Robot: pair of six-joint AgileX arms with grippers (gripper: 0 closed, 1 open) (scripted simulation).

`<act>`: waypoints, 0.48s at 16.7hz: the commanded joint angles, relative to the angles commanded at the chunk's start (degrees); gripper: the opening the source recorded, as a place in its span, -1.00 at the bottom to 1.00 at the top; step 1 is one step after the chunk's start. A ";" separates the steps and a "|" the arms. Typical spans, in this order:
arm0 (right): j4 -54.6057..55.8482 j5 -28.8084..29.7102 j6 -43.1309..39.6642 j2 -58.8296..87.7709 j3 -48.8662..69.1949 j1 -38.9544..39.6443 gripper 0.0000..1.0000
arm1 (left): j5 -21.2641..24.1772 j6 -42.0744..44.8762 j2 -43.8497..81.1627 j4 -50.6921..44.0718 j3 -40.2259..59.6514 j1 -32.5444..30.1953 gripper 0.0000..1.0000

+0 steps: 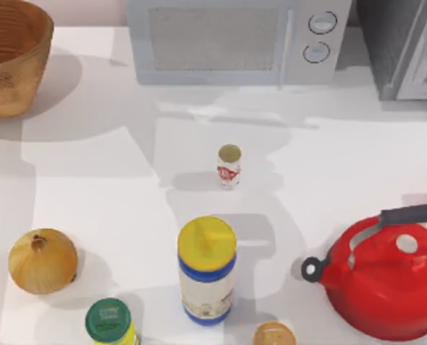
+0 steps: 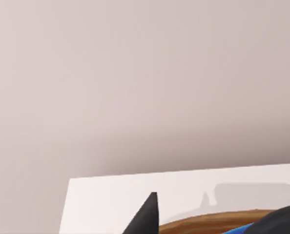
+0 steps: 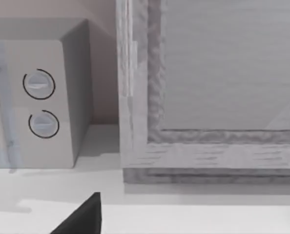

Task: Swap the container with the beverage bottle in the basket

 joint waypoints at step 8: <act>0.00 0.00 0.00 0.00 0.00 0.00 1.00 | 0.00 0.00 0.00 0.00 0.00 0.00 0.96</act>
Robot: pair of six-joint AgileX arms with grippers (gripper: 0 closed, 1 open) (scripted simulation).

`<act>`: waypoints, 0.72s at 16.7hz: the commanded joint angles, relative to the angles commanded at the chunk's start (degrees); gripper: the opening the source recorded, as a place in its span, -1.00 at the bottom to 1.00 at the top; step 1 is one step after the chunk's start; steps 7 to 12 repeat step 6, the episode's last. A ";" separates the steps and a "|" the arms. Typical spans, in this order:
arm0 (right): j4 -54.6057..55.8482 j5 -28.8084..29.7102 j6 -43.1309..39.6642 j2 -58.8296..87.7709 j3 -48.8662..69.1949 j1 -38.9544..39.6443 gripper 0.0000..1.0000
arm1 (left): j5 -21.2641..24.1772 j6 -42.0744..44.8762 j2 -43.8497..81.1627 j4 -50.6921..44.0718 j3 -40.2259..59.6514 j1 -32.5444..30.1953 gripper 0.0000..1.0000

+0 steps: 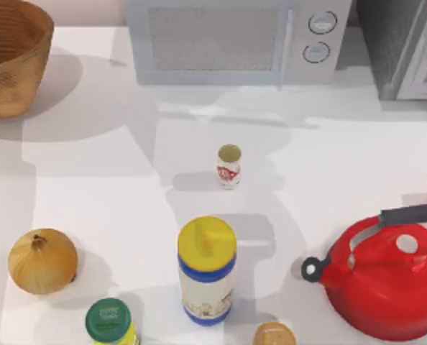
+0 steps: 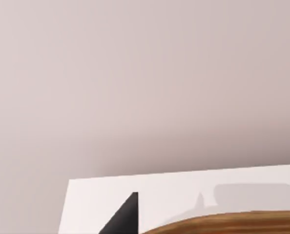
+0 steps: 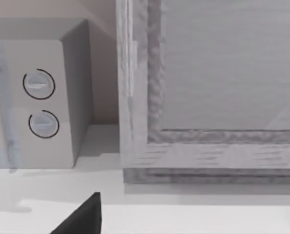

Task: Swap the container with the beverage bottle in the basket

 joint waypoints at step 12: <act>0.00 0.00 0.00 0.00 0.00 0.00 1.00 | 0.00 0.00 0.00 0.00 0.00 0.00 1.00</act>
